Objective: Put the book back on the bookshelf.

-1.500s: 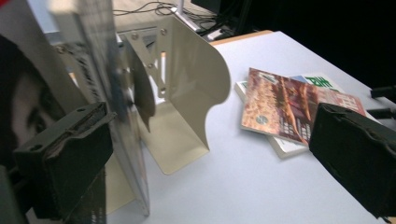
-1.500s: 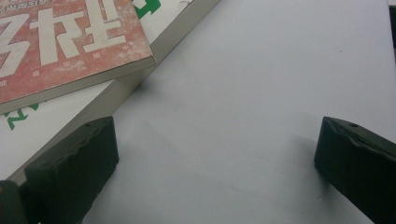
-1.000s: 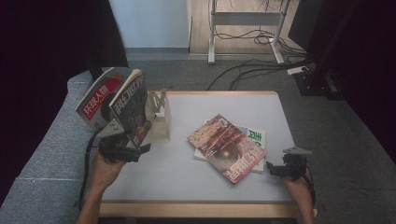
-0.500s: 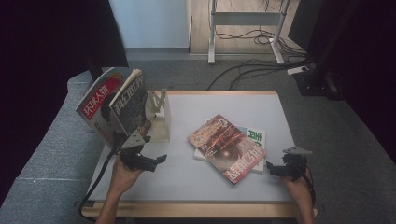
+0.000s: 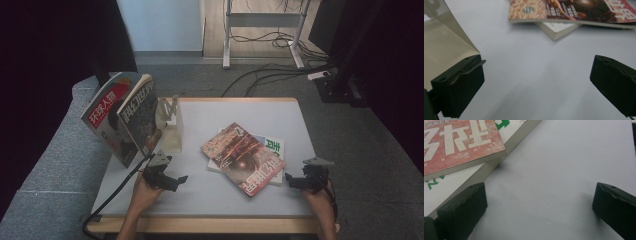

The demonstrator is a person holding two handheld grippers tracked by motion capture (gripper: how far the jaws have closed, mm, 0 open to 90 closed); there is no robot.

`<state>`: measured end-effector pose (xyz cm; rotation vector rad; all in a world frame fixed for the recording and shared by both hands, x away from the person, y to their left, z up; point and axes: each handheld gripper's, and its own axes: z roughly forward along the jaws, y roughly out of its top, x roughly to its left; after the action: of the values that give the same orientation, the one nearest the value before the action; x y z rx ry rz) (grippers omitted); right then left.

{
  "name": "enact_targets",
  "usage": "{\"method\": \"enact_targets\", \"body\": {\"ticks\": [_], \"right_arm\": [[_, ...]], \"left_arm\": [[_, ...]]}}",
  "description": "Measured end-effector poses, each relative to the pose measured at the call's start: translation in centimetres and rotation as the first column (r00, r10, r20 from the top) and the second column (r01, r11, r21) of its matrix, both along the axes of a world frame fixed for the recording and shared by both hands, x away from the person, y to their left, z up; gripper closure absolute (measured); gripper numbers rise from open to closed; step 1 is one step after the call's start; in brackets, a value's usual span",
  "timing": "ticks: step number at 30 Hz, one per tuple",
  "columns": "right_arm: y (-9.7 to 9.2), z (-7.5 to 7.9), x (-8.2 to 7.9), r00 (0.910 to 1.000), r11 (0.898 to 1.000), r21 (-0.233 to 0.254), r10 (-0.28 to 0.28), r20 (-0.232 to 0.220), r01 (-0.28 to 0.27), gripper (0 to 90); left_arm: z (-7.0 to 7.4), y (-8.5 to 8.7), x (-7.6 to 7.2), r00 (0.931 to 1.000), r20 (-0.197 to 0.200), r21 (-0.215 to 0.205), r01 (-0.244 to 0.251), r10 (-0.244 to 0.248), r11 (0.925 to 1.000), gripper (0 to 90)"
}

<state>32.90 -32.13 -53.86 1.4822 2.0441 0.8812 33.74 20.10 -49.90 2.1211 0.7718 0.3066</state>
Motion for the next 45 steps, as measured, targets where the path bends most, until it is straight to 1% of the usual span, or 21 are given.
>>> {"method": "enact_targets", "body": {"ticks": [3,7,11,12,13,15,16,18,26,31,34,38,42,45], "right_arm": [[0.0,0.0,0.0,1.0000,1.000,0.000,-0.002,0.000,0.002,0.0],[0.0,0.0,0.0,1.0000,1.000,-0.001,-0.003,0.000,0.003,0.0],[0.0,0.0,0.0,1.0000,1.000,-0.001,-0.002,0.000,0.002,0.0],[0.0,0.0,0.0,1.0000,1.000,0.000,-0.002,-0.001,0.002,0.0],[0.0,0.0,0.0,1.0000,1.000,0.001,-0.002,-0.002,0.002,0.0],[0.0,0.0,0.0,1.0000,1.000,0.001,-0.002,-0.002,0.002,0.0],[0.0,0.0,0.0,1.0000,1.000,0.000,-0.002,-0.002,0.002,0.0],[0.0,0.0,0.0,1.0000,1.000,0.001,-0.002,-0.003,0.002,0.0],[0.0,0.1,0.0,1.0000,1.000,0.003,-0.002,-0.004,0.002,0.0],[-0.3,0.4,-0.3,1.0000,1.000,0.014,0.002,0.010,-0.003,0.0],[-0.4,0.9,-0.5,0.9997,1.000,0.026,0.010,0.022,-0.011,0.0],[-0.1,2.0,-0.7,0.9987,0.999,0.035,0.033,0.040,-0.034,0.0],[0.7,3.0,-0.7,0.9964,0.997,0.029,0.067,0.051,-0.069,0.0],[1.5,3.4,-0.5,0.9944,0.996,0.021,0.091,0.054,-0.092,0.8]], "left_arm": [[-0.8,-0.1,0.0,1.0000,-0.008,0.033,-0.005,0.005,0.9994,0.0],[-1.6,-0.2,0.0,0.9997,-0.019,0.067,-0.013,0.014,0.9977,0.0],[-2.5,-0.4,0.1,0.9993,-0.036,0.120,-0.005,0.009,0.9928,0.0],[-2.8,-0.5,0.1,0.9992,-0.038,0.142,-0.004,0.009,0.9899,0.0],[-2.8,-0.5,0.1,0.9990,-0.043,0.146,-0.001,0.008,0.9892,0.0],[-2.8,-0.5,0.1,0.9990,-0.043,0.143,-0.002,0.008,0.9898,0.0],[-2.8,-0.5,0.2,0.9986,-0.052,0.147,0.000,0.008,0.9891,0.0],[-3.0,-0.7,0.3,0.9973,-0.073,0.170,0.004,0.008,0.9854,0.0],[-3.0,-0.7,0.3,0.9969,-0.078,0.170,0.006,0.007,0.9854,0.0],[-3.0,-0.7,0.3,0.9969,-0.078,0.168,0.006,0.008,0.9858,0.0],[-3.0,-0.7,0.3,0.9969,-0.078,0.168,0.005,0.008,0.9858,0.0],[-3.0,-0.7,0.3,0.9969,-0.078,0.168,0.005,0.008,0.9858,0.0],[-3.0,-0.7,0.3,0.9969,-0.078,0.168,0.005,0.008,0.9858,0.0],[-3.0,-0.7,0.3,0.9970,-0.078,0.168,0.005,0.008,0.9857,0.0]]}}
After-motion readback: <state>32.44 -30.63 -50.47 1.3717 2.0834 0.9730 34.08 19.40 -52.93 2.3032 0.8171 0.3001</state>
